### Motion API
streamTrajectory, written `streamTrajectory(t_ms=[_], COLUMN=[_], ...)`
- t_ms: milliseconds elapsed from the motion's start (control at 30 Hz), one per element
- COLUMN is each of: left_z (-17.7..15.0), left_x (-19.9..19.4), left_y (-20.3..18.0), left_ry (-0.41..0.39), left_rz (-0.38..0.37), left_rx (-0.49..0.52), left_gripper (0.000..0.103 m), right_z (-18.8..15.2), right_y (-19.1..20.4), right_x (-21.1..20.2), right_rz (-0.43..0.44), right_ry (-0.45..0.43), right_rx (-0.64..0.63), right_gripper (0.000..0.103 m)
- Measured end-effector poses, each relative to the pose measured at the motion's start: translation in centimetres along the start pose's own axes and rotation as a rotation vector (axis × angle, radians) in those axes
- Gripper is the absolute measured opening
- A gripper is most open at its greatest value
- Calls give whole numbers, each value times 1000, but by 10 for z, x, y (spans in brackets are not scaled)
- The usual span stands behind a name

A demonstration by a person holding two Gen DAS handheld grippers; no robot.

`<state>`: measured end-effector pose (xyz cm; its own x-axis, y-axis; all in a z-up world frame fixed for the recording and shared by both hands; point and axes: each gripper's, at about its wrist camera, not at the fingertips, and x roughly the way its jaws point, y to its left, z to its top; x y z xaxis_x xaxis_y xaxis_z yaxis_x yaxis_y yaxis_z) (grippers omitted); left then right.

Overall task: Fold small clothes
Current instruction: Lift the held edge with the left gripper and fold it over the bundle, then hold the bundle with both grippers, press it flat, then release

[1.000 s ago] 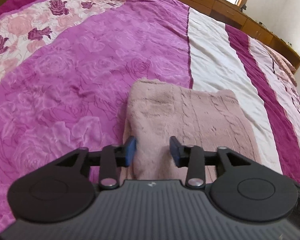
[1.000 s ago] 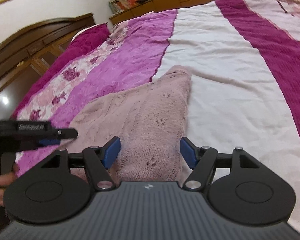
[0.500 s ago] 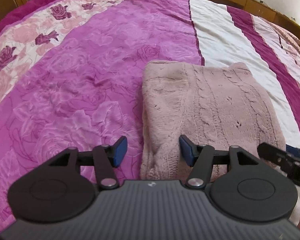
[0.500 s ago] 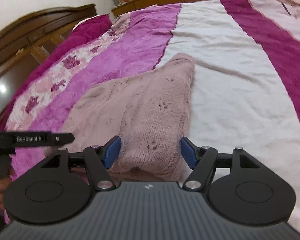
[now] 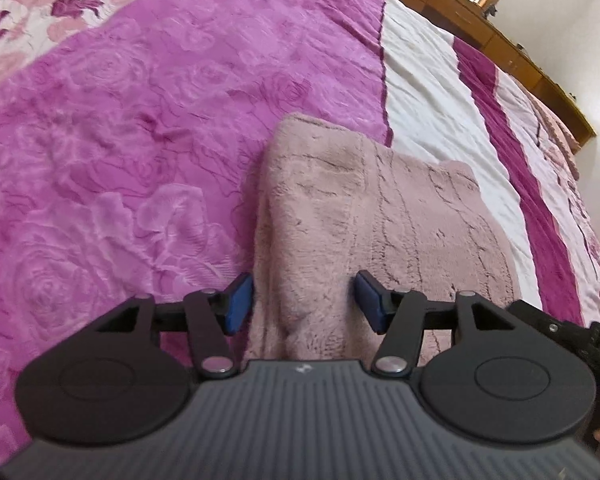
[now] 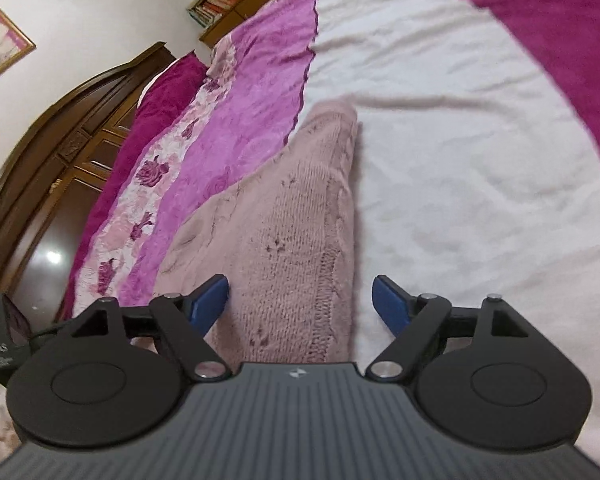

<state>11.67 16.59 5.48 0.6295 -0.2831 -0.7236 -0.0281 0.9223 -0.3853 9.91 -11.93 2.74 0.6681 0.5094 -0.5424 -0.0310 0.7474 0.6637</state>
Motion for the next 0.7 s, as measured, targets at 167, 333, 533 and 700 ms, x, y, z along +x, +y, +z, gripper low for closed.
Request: streamTrajectory(t_ms=[167,333,533,700], left_z=[2,5,4,4], left_x=[13,26,19,5], left_y=[3,11,15,4], left_ry=[18,41,21,15], left_rz=[-31,-100,-207,-230], left_rx=[-36,-109,-151,-144], left_gripper=[65,66,37,35], right_z=[-2,0,12,24], right_y=[-1,3,10,22], right_x=[30,48,44,25], right_rz=[51,58,58,87], right_ry=[59,60,65,66], right_rx=[12,-1,10,49], right_gripper=[84,84,57,54])
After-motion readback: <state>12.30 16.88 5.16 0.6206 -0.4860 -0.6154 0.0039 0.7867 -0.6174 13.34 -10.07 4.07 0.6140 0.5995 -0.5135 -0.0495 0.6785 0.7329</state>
